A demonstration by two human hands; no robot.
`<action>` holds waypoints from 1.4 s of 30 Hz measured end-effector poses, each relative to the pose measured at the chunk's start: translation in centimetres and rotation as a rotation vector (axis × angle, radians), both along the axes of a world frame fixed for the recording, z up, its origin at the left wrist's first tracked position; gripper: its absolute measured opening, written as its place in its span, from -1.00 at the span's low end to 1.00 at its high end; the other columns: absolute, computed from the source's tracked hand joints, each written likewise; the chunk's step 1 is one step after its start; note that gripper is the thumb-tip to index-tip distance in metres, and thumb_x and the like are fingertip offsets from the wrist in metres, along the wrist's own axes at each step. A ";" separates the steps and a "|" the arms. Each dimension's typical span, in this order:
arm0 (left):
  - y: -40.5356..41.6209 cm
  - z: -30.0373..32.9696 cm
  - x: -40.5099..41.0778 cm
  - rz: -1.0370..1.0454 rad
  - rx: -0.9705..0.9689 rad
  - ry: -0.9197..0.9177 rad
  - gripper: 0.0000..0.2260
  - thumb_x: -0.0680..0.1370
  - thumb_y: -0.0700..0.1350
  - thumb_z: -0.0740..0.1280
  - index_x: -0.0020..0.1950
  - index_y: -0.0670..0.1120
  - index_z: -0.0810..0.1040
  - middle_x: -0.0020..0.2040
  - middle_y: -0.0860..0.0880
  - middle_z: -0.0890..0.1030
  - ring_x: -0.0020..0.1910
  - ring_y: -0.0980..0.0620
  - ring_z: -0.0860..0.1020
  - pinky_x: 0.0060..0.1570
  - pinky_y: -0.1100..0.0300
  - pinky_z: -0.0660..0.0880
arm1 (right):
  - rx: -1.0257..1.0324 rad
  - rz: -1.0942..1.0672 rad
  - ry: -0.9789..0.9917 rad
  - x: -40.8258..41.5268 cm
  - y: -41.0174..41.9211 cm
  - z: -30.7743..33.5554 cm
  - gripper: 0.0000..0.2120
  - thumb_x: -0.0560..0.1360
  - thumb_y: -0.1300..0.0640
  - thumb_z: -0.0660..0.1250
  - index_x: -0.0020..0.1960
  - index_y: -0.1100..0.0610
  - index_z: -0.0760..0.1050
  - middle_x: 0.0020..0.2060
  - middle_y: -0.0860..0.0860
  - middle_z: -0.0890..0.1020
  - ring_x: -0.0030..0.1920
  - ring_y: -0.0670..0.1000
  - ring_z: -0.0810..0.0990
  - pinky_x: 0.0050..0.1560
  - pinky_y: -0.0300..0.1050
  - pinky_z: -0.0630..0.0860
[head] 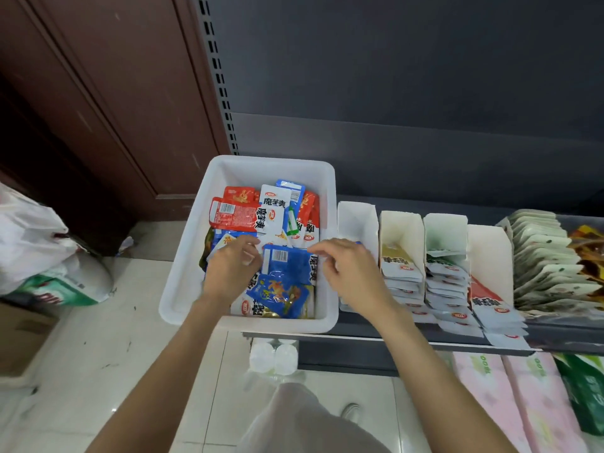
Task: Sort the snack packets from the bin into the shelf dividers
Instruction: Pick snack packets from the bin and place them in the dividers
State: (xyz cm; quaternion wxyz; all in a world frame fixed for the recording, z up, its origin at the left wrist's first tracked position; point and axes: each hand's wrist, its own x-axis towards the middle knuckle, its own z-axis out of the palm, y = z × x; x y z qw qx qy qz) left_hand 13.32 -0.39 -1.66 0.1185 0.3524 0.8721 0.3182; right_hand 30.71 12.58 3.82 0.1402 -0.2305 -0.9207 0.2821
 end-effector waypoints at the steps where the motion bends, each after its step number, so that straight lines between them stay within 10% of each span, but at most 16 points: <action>1: -0.2 -0.3 -0.6 0.012 -0.045 -0.002 -0.81 0.53 -0.12 0.35 0.12 -0.11 0.53 -0.06 -0.02 0.65 -0.19 0.13 0.53 -0.33 0.45 0.34 | 0.012 0.053 -0.056 -1.4 -0.4 -0.5 -0.69 0.55 0.28 0.21 0.25 0.09 0.53 0.17 0.01 0.60 0.14 -0.01 0.55 0.17 -0.09 0.51; 6: -0.2 -1.5 -1.5 -0.005 -0.182 -0.063 -0.75 0.50 -0.04 0.37 0.15 -0.06 0.52 -0.02 -0.01 0.66 -0.15 0.10 0.57 -0.23 0.31 0.42 | 0.263 0.145 -0.453 -7.3 -1.1 -4.6 -0.47 0.54 0.26 0.25 0.47 0.19 0.19 0.31 0.14 0.45 0.30 0.14 0.41 0.29 0.02 0.40; 10: 0.2 -1.8 -1.2 -0.048 -0.218 -0.079 -0.64 0.50 0.08 0.36 0.23 -0.04 0.48 0.06 0.04 0.62 -0.01 0.07 0.58 -0.04 0.20 0.50 | 0.348 0.061 -0.540 -8.8 -0.6 -5.5 -0.54 0.51 0.20 0.33 0.37 0.18 0.29 0.23 0.14 0.48 0.23 0.15 0.43 0.21 0.00 0.42; 21: -1.2 1.2 -1.2 -0.036 0.249 -0.302 -0.88 0.52 -0.05 0.35 0.00 -0.05 0.56 -0.13 0.09 0.58 -0.14 0.24 0.53 -0.19 0.46 0.42 | -0.457 -0.091 0.021 -4.8 1.4 0.6 -0.87 0.49 0.07 0.38 -0.02 0.11 0.59 -0.09 -0.08 0.62 -0.10 -0.14 0.57 -0.27 -0.31 0.48; 27: -2.1 2.4 -0.4 0.103 0.375 -0.659 -0.94 0.53 -0.07 0.34 -0.01 0.01 0.56 0.02 -0.03 0.65 0.02 0.00 0.62 0.03 0.11 0.53 | -0.573 -0.194 0.024 -1.5 2.9 2.0 -0.88 0.50 0.14 0.36 0.04 0.08 0.54 -0.06 -0.05 0.63 -0.07 -0.09 0.63 -0.24 -0.26 0.58; 35: -0.4 4.3 2.2 -0.112 0.462 -0.413 -0.54 0.45 -0.17 0.44 0.29 0.04 0.37 0.12 0.18 0.51 0.00 0.25 0.54 -0.10 0.38 0.52 | -0.750 -0.356 0.176 0.8 2.1 1.9 -0.81 0.52 0.32 0.29 0.02 0.06 0.51 -0.15 0.08 0.65 -0.21 -0.08 0.62 -0.38 -0.23 0.53; 38: 1.5 5.1 2.8 -0.195 0.428 -0.034 -0.69 0.46 -0.12 0.43 0.16 0.11 0.50 0.13 0.04 0.49 0.02 0.19 0.50 -0.10 0.40 0.49 | -0.943 -0.341 0.333 2.6 2.3 2.9 -0.74 0.54 0.35 0.19 -0.09 0.11 0.61 -0.19 0.04 0.67 -0.24 -0.06 0.63 -0.36 -0.25 0.53; 42: 5.3 6.1 3.6 -0.099 0.455 -0.130 -0.89 0.52 -0.06 0.36 -0.03 0.17 0.56 0.05 0.00 0.45 0.02 0.28 0.40 -0.06 0.45 0.36 | -1.226 -0.230 0.585 5.6 3.5 4.4 -0.78 0.50 0.17 0.25 0.08 0.23 0.55 -0.07 0.07 0.70 0.00 0.05 0.67 -0.12 -0.21 0.59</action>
